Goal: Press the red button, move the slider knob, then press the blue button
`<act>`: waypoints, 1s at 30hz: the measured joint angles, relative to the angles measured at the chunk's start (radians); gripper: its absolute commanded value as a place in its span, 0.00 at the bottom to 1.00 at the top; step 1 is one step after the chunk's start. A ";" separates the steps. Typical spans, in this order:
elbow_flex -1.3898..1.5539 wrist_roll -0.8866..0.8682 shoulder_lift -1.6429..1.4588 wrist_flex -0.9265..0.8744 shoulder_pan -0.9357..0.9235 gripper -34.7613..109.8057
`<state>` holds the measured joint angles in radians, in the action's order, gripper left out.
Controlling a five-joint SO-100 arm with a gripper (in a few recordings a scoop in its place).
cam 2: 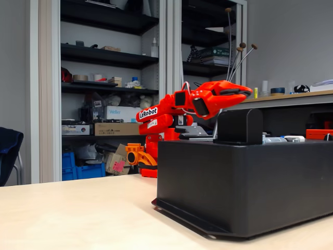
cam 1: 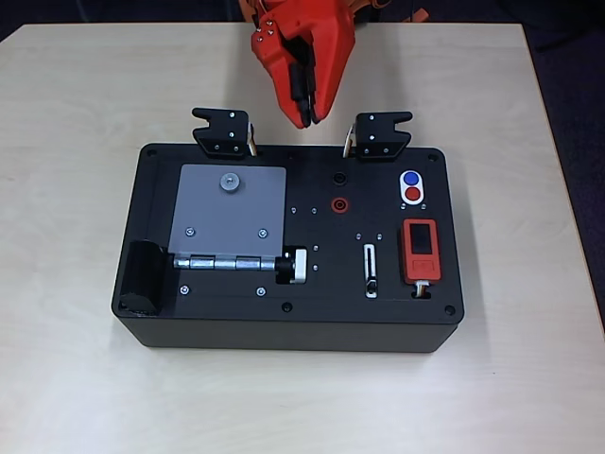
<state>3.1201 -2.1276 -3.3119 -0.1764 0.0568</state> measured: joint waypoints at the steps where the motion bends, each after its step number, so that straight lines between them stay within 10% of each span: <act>1: 0.005 -0.014 -0.008 0.028 0.002 0.24; 30: 0.017 -0.672 -0.009 1.026 0.071 0.24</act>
<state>3.1370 -2.7995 -3.3211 0.8498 0.1273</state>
